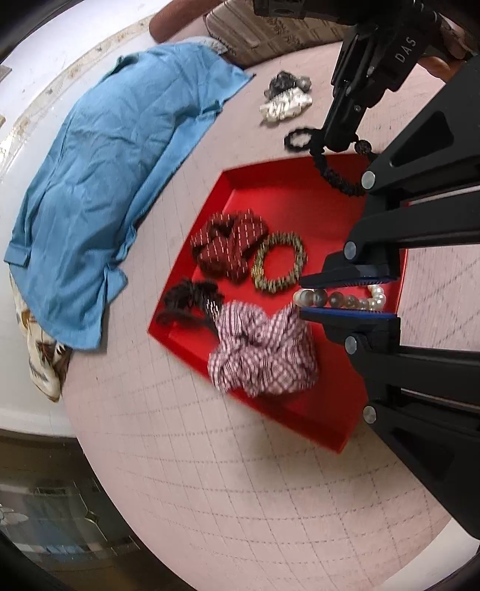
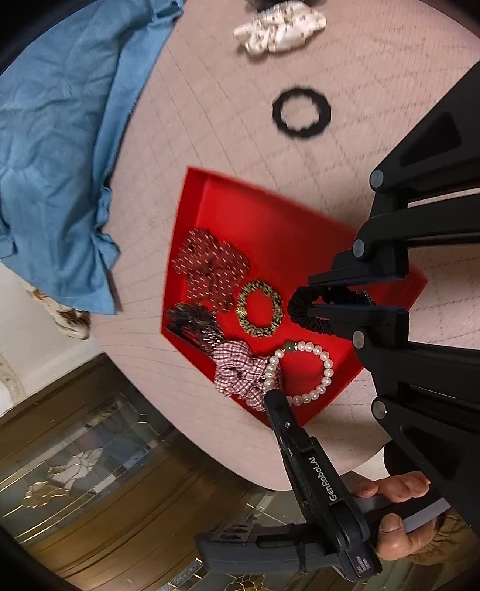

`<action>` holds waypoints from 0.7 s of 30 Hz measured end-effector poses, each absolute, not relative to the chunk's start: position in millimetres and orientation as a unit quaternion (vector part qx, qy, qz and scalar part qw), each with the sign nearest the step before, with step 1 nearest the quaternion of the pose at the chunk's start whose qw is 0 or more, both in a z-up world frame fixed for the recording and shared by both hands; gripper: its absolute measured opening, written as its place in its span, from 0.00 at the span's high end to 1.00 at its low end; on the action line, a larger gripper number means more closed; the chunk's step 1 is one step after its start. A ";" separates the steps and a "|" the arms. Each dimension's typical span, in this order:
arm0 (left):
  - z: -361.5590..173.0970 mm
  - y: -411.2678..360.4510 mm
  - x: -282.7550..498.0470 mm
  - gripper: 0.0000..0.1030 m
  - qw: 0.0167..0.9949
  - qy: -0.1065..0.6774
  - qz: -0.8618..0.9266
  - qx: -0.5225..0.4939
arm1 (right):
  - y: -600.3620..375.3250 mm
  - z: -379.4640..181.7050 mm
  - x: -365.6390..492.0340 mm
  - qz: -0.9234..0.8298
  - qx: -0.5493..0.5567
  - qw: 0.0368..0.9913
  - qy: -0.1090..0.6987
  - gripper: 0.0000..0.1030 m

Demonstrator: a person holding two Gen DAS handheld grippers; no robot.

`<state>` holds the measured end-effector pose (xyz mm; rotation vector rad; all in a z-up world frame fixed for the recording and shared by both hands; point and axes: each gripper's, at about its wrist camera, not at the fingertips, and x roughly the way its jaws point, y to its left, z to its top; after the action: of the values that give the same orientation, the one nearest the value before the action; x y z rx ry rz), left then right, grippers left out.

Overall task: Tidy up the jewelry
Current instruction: 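Place the pearl bracelet and black hair tie into the red tray, open both tools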

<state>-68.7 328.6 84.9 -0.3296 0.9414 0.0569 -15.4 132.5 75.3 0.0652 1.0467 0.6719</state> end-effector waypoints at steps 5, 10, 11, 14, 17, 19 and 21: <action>77.1 339.2 -66.7 0.91 0.877 0.455 0.049 -0.149 | 153.9 55.3 -10.9 0.315 0.025 0.798 0.512 0.90; 76.1 349.8 -65.7 0.91 0.876 0.451 0.052 -0.161 | 166.4 42.5 -12.1 0.317 0.013 0.791 0.523 0.90; 77.3 350.2 -65.9 0.91 0.877 0.449 0.053 -0.160 | 168.2 40.2 -12.1 0.317 0.012 0.789 0.525 0.90; 82.4 348.9 -67.3 0.91 0.881 0.446 0.058 -0.149 | 173.1 35.4 -13.1 0.316 0.005 0.788 0.528 0.90; 89.5 346.7 -71.7 0.91 0.886 0.436 0.065 -0.141 | 176.0 34.7 -15.3 0.316 -0.005 0.790 0.525 0.90; 95.6 346.9 -75.2 0.90 0.890 0.428 0.070 -0.137 | 178.6 35.1 -16.1 0.316 -0.009 0.791 0.523 0.90; 102.6 346.7 -79.1 0.87 0.894 0.422 0.077 -0.132 | 179.2 36.9 -16.5 0.317 -0.010 0.791 0.523 0.88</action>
<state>-79.1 346.7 102.6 -0.2734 0.8757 0.1605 -16.5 179.2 36.9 -0.0225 1.1251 0.6824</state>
